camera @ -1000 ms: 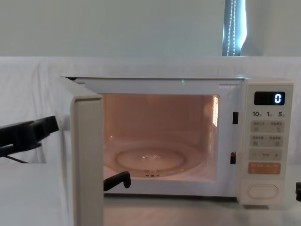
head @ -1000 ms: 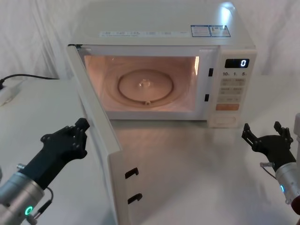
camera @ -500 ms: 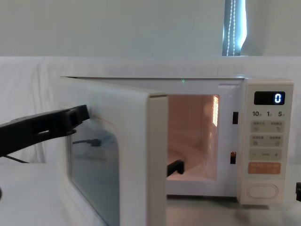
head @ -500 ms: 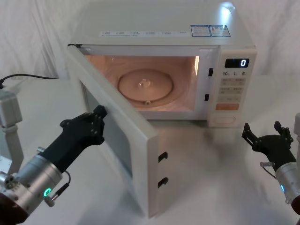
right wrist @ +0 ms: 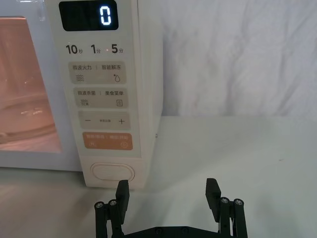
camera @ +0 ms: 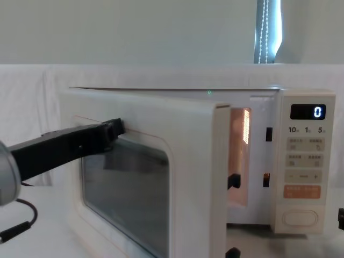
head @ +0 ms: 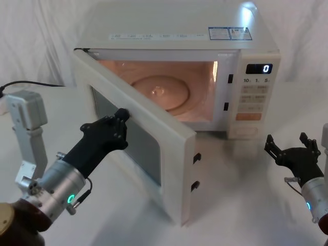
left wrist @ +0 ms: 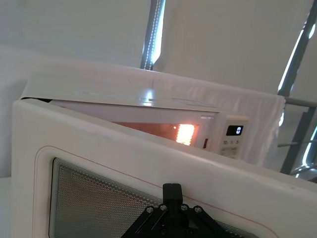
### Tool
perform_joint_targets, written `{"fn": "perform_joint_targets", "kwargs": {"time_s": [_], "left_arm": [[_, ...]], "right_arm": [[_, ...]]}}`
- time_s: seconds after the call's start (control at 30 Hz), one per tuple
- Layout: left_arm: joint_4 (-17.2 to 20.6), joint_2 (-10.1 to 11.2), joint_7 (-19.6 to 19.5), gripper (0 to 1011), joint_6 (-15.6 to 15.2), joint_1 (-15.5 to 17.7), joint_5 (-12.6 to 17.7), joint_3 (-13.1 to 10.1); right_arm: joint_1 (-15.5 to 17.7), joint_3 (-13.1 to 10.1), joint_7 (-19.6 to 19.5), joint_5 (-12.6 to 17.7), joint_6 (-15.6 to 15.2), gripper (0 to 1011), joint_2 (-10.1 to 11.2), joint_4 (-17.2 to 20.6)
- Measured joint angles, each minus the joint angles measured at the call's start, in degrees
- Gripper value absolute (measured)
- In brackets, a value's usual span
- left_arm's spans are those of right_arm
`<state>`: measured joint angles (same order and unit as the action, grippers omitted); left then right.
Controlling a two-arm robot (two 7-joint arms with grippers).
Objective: Press the button to open the microwave door with one hand; close the microwave door with the other hand.
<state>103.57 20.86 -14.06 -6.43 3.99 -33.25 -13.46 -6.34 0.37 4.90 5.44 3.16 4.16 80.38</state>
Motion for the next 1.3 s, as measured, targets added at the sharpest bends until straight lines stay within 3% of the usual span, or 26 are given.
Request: {"fn": "perform_joint_targets", "kwargs": {"time_s": [0.4, 1.3], "left_arm": [[-3.97, -3.02, 2.02, 0, 1.17, 4.56, 3.40, -2.43], [-16.05, -9.61, 1.98, 0, 2.15, 14.06, 4.86, -3.47]], "right_arm": [[0.00, 0.00, 0.00, 0.00, 0.00, 1002, 0.00, 0.00], [0.00, 0.00, 0.00, 0.00, 0.00, 1002, 0.00, 0.00]]}}
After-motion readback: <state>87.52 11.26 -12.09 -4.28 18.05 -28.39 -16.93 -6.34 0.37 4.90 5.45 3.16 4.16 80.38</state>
